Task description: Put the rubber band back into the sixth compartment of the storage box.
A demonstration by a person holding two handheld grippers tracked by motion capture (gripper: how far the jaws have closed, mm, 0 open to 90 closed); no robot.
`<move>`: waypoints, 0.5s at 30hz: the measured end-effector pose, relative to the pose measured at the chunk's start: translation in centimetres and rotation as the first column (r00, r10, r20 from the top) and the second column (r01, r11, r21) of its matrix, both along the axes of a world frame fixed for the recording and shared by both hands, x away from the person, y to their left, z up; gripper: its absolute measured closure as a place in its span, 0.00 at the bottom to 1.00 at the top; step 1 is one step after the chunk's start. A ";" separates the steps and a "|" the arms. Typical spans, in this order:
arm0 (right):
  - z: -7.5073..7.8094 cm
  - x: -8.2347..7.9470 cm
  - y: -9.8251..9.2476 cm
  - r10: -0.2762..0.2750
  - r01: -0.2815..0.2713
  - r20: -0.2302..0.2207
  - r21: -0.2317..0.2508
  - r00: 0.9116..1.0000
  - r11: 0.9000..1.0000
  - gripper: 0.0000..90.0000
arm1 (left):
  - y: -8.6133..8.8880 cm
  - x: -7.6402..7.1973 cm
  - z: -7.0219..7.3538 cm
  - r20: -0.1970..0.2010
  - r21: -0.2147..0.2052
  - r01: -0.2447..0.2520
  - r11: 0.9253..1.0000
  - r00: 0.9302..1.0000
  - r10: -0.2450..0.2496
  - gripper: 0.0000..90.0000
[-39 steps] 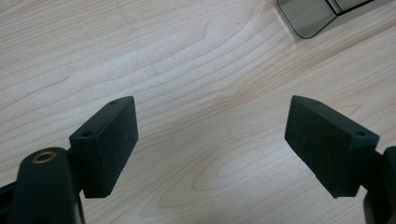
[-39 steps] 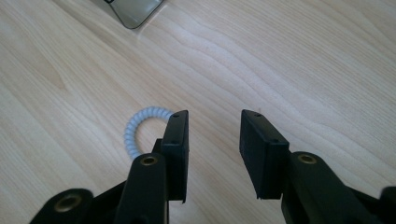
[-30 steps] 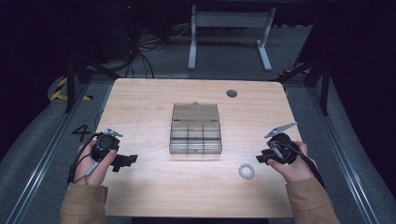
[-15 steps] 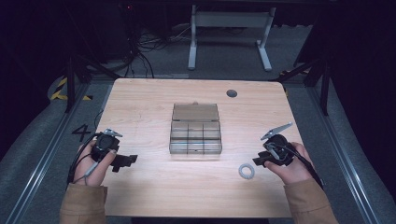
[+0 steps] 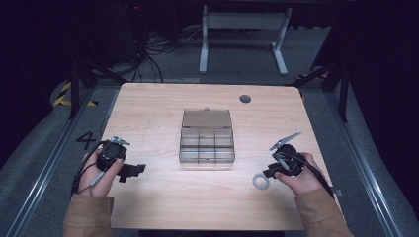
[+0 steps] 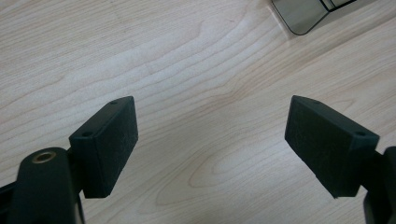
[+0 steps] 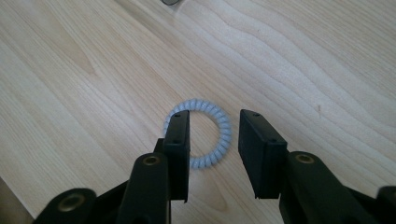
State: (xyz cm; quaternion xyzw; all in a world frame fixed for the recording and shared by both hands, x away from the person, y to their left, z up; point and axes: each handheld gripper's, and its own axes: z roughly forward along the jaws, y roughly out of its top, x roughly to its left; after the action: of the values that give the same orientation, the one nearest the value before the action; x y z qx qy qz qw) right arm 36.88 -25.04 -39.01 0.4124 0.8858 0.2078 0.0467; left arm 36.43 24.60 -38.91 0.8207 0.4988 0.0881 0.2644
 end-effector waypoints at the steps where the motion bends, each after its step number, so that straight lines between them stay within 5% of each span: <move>1: -0.2 0.1 0.0 -0.001 0.001 -0.002 -0.003 1.000 1.000 0.73 | 0.0 0.0 0.0 0.000 0.001 0.000 1.000 1.000 0.000 0.20; 15: -2.1 0.8 0.2 -0.010 0.008 -0.048 -0.039 0.999 0.999 0.78 | -0.1 0.0 0.0 -0.007 0.000 0.006 1.000 1.000 -0.006 0.20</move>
State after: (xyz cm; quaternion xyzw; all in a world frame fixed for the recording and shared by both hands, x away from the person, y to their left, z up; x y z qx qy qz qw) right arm 37.65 -24.82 -41.11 0.4204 0.8886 0.1802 0.0343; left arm 36.42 24.52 -38.95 0.8224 0.4974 0.0844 0.2629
